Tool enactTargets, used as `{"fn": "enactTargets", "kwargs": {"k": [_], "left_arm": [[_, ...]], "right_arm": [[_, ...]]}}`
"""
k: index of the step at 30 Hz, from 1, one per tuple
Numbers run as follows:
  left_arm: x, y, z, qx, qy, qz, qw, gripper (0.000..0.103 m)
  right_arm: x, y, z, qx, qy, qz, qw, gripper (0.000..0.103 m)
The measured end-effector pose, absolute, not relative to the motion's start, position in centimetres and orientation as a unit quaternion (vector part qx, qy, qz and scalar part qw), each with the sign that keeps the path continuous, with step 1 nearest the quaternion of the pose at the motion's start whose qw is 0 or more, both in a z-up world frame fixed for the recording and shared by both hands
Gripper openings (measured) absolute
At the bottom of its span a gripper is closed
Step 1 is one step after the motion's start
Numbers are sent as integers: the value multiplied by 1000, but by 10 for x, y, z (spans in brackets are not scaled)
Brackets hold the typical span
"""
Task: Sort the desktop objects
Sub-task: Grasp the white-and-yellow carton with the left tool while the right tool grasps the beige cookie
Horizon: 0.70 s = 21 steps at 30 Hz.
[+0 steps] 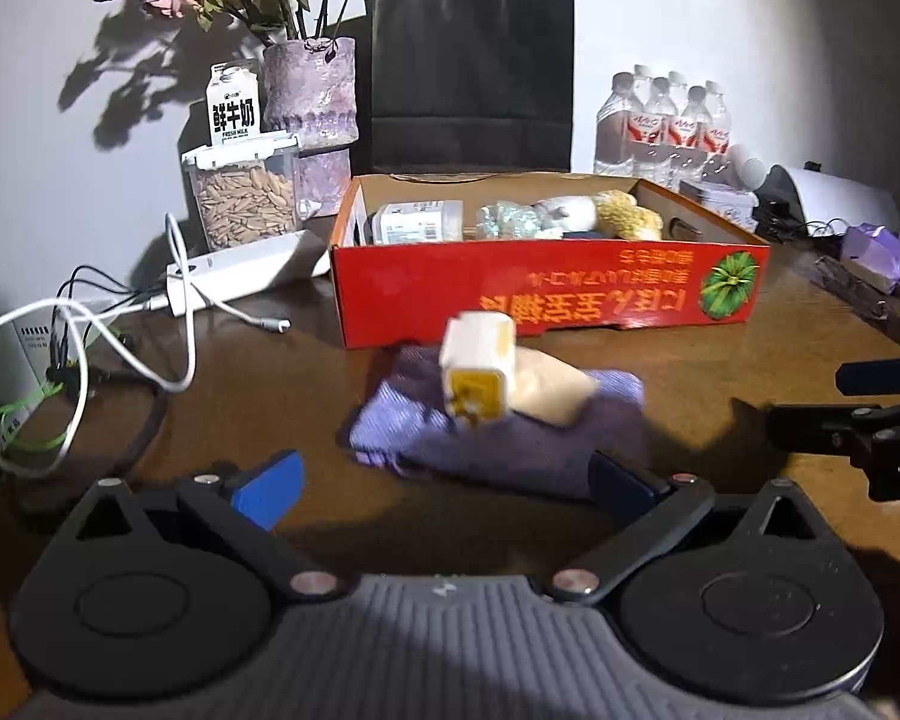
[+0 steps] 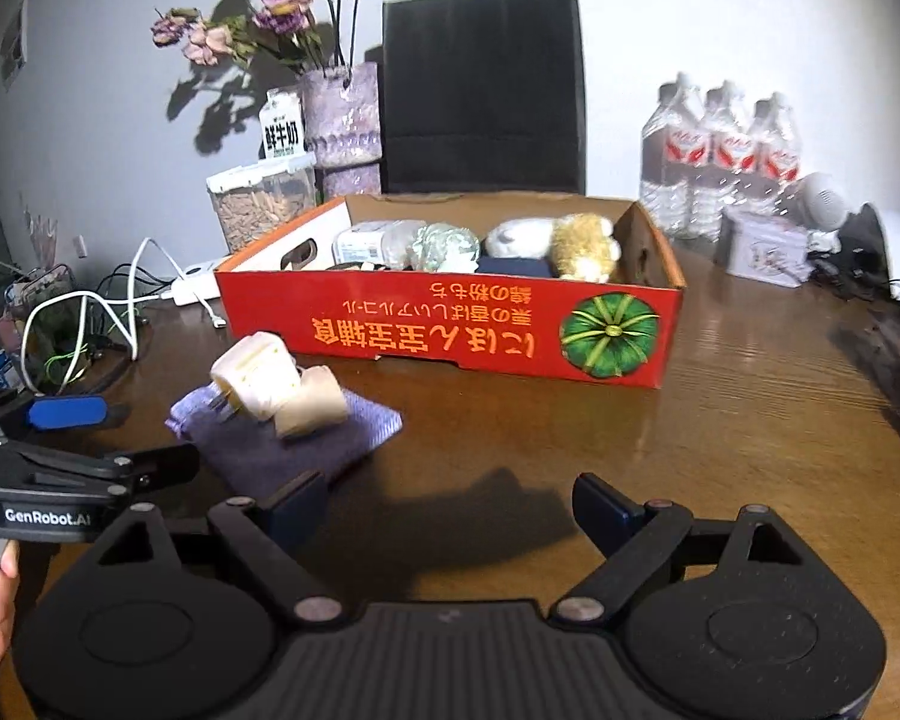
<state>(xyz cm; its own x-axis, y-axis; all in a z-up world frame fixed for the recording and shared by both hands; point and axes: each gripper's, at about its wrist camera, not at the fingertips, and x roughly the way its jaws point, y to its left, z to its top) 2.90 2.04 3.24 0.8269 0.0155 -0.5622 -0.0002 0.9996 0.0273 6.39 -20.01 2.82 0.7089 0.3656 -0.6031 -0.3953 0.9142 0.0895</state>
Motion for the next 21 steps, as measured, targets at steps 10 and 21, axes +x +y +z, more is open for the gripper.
{"fn": "enactTargets", "kwargs": {"k": [10,21], "left_arm": [[85,55,33,-23,298,-29,954,102],[123,53,22,-46,343,-126,930,35]], "right_arm": [[109,-147,19,-48,342,282,895,86],[122,-105,6,-92,329,315,886,31]]}}
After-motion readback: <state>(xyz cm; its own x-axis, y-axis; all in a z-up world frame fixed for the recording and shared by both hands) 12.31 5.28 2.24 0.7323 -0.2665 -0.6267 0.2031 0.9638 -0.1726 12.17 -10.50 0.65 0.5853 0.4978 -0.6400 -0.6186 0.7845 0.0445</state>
